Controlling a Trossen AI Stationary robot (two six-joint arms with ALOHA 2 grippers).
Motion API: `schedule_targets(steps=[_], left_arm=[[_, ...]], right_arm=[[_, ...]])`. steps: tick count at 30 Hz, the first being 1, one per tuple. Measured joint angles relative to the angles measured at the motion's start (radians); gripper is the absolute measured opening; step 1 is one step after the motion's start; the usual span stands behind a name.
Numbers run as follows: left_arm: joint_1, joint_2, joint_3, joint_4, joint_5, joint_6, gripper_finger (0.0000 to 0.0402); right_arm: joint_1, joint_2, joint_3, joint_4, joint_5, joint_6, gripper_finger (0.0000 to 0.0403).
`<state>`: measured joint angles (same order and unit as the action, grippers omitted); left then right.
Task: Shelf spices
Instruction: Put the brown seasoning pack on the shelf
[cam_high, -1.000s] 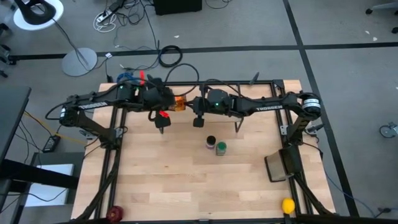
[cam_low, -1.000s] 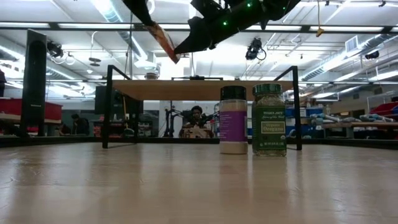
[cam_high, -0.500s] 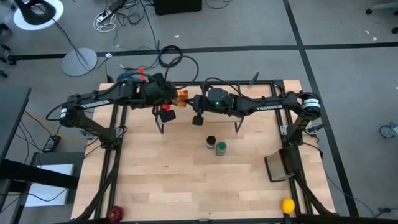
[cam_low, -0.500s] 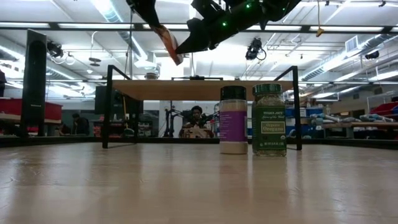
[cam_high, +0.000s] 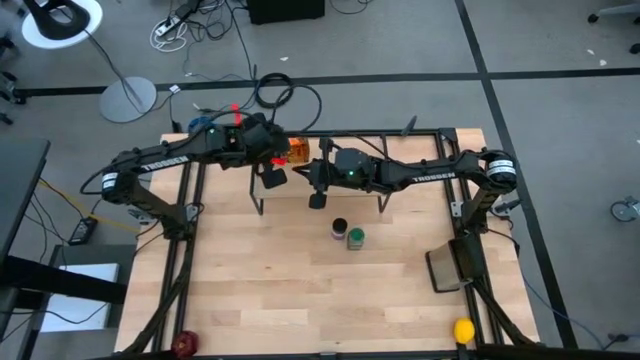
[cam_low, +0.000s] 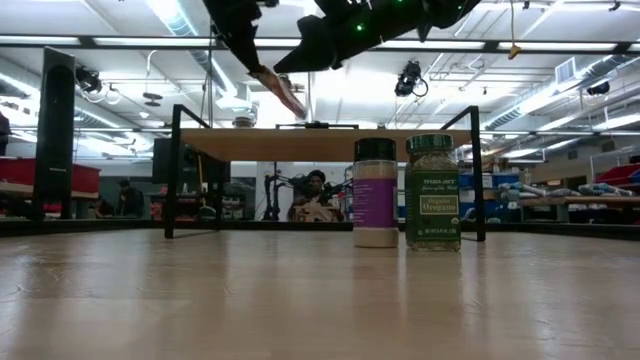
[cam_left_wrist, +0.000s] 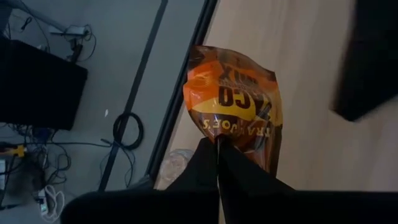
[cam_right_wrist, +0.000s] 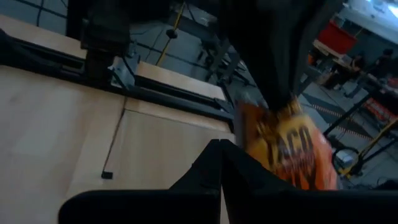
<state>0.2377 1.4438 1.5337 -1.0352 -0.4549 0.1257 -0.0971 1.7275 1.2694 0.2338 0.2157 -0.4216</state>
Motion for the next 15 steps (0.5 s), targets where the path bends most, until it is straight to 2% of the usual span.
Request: schedule_targets(steps=[15], left_arm=[[0.082, 0.085, 0.000, 0.047, 0.012, -0.026, 0.0000]], right_arm=[[0.020, 0.000, 0.000, -0.001, 0.002, -0.054, 0.0002]])
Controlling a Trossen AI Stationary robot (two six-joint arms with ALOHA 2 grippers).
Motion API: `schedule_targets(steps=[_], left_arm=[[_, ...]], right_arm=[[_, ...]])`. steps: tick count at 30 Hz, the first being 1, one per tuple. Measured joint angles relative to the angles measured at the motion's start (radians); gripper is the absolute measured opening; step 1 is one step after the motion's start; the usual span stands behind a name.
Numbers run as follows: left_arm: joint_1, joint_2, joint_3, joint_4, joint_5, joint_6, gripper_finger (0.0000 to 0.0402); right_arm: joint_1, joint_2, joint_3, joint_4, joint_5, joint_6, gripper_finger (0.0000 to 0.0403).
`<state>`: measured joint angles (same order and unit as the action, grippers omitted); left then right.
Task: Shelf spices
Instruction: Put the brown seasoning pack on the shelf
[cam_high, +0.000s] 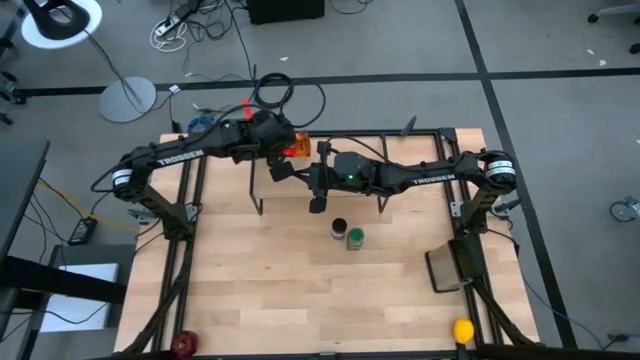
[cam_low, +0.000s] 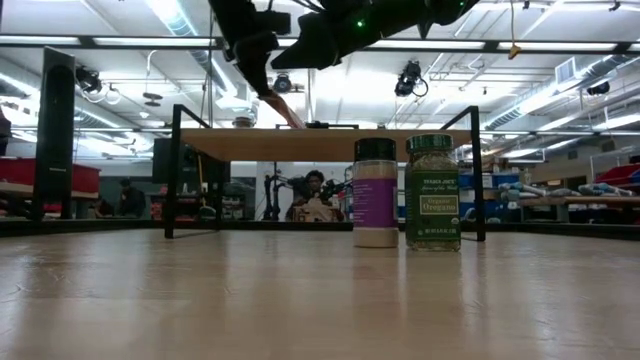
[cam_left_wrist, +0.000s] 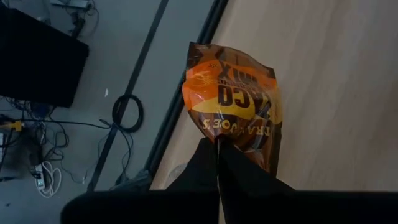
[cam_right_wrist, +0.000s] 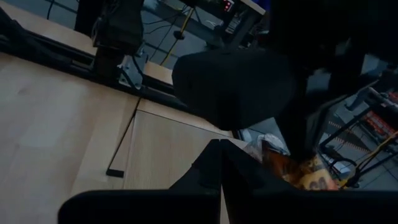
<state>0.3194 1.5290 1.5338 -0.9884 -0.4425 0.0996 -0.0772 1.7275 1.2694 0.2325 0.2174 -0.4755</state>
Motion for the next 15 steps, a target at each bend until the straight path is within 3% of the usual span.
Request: schedule_targets(steps=[6, 12, 15], left_arm=[[0.022, 0.007, 0.000, -0.038, 0.036, 0.000, 0.0000], [0.021, 0.007, 0.013, -0.112, 0.056, -0.001, 0.0000], [0.021, 0.007, 0.023, -0.146, 0.090, -0.001, 0.0000]], right_arm=[[0.000, 0.000, 0.000, -0.002, 0.006, 0.000, 0.0002], [-0.006, 0.000, 0.000, -0.018, 0.160, 0.000, 0.0002], [-0.017, 0.000, 0.000, -0.035, 0.182, 0.006, 0.0002]])
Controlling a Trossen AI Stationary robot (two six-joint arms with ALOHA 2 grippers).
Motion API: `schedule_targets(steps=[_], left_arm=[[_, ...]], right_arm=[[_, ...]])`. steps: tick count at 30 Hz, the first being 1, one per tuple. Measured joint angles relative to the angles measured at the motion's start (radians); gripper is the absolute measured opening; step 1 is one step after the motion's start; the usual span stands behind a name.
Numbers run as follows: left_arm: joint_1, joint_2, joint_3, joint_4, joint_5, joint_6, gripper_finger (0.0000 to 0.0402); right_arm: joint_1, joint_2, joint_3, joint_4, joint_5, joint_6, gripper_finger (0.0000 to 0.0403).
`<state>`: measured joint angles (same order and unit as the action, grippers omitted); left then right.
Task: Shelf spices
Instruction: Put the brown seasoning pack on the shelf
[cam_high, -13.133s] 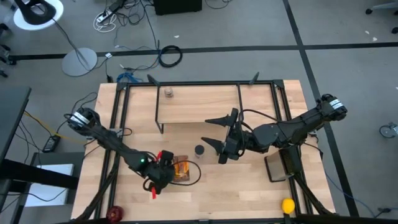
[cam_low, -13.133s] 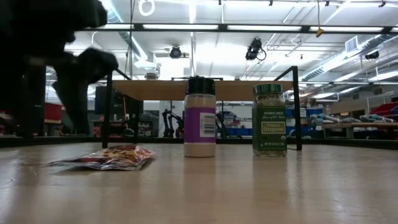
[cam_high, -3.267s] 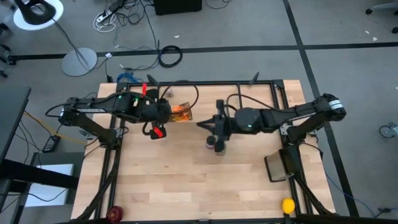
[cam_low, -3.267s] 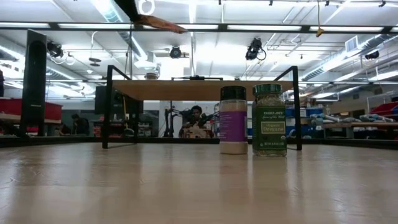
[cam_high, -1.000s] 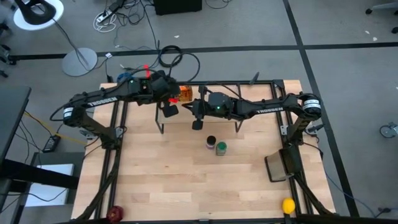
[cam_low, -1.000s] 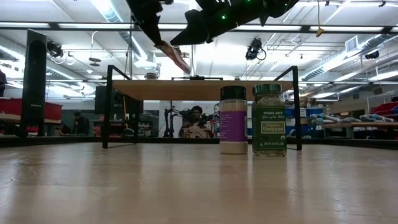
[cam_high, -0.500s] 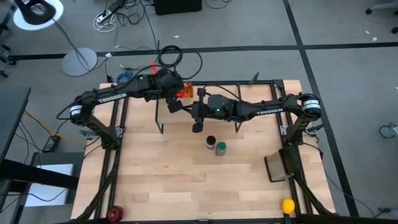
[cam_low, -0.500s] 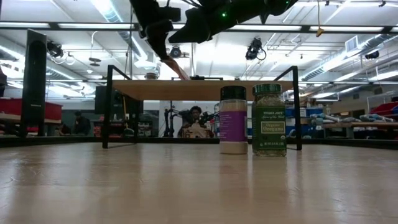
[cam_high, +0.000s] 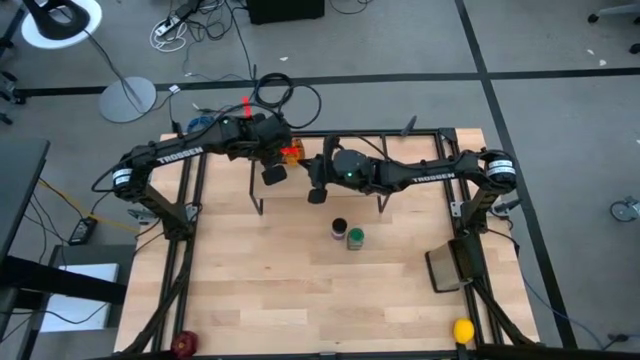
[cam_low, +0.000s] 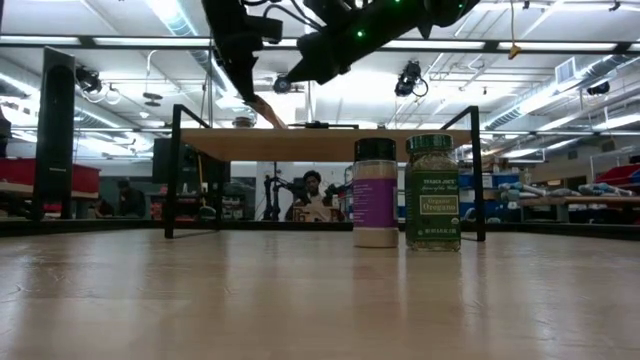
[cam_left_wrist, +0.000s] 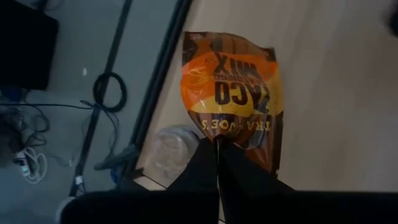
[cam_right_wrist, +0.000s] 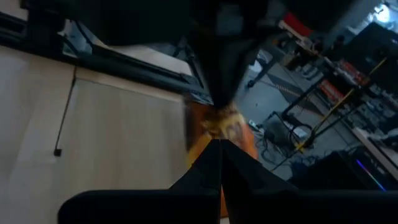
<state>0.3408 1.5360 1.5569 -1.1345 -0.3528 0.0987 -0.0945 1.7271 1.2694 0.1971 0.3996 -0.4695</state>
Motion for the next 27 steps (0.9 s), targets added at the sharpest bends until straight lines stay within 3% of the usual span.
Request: schedule_targets(steps=[15, 27], left_arm=[[0.000, 0.000, 0.054, -0.034, 0.014, 0.049, 0.0000], [-0.002, 0.003, 0.054, 0.011, 0.015, -0.065, 0.0000]], right_arm=[[-0.025, 0.000, 0.000, -0.038, 0.000, 0.048, 0.0002], [-0.025, 0.000, 0.000, -0.037, 0.000, 0.048, 0.0003]])
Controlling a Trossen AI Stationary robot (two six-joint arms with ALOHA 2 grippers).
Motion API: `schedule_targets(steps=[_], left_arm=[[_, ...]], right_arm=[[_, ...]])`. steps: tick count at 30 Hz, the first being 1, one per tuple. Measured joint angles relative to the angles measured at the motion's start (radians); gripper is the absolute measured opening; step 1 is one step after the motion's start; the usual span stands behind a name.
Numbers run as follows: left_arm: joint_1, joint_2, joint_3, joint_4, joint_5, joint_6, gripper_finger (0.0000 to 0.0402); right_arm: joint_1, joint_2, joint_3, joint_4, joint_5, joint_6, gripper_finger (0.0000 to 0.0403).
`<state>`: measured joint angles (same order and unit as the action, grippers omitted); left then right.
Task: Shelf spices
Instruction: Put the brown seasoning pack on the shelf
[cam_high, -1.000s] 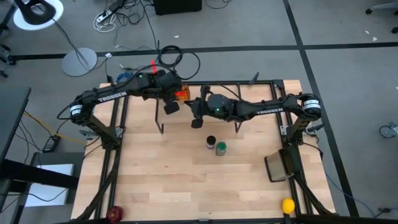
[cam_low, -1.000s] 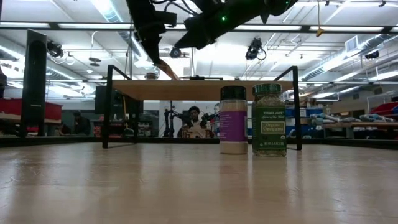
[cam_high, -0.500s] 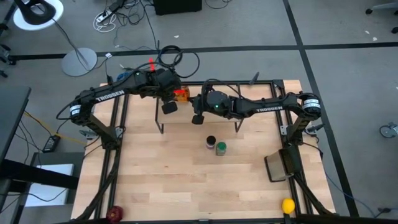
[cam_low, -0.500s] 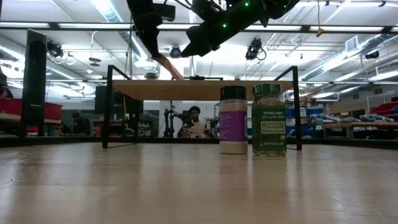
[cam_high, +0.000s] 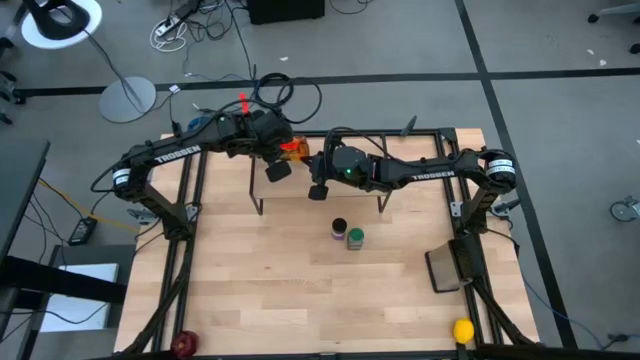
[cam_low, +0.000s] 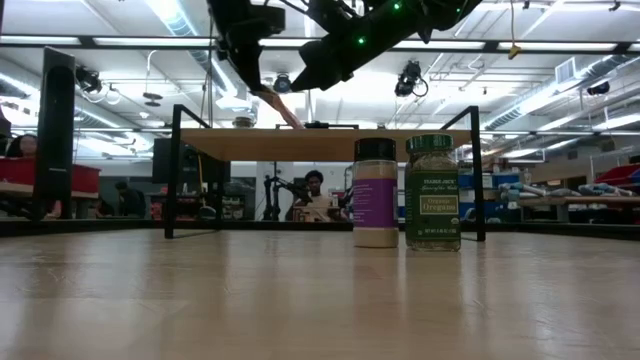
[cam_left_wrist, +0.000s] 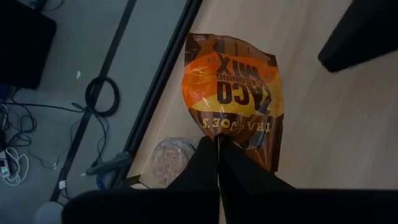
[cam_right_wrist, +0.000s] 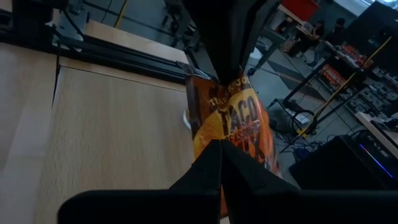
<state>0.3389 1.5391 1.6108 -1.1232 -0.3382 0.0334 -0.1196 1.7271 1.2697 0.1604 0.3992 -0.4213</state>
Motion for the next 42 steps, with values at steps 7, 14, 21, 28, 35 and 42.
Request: schedule_targets(steps=[7, 14, 21, 28, 35, 42], left_arm=[[0.000, 0.001, -0.001, 0.004, 0.000, -0.024, 0.0017], [0.000, 0.001, -0.001, -0.023, 0.000, -0.039, 0.0056], [0.000, 0.001, -0.001, -0.033, 0.000, -0.042, 0.0101], [-0.019, 0.001, -0.001, -0.037, 0.020, -0.050, 0.0128], [-0.045, 0.009, -0.021, -0.003, 0.070, -0.052, 0.0122], [-0.047, 0.008, -0.113, 0.047, 0.070, -0.068, 0.0112]], right_arm=[[0.002, 0.000, 0.000, 0.000, 0.000, -0.002, 0.0002], [0.002, 0.000, 0.000, 0.001, 0.000, -0.006, 0.0002], [0.002, 0.000, 0.000, 0.001, 0.000, -0.007, 0.0003], [0.002, 0.000, 0.000, 0.000, 0.000, -0.007, 0.0001], [0.008, 0.000, 0.000, 0.005, 0.000, -0.008, 0.0003], [0.081, -0.056, 0.000, 0.008, 0.002, -0.093, 0.0002]])
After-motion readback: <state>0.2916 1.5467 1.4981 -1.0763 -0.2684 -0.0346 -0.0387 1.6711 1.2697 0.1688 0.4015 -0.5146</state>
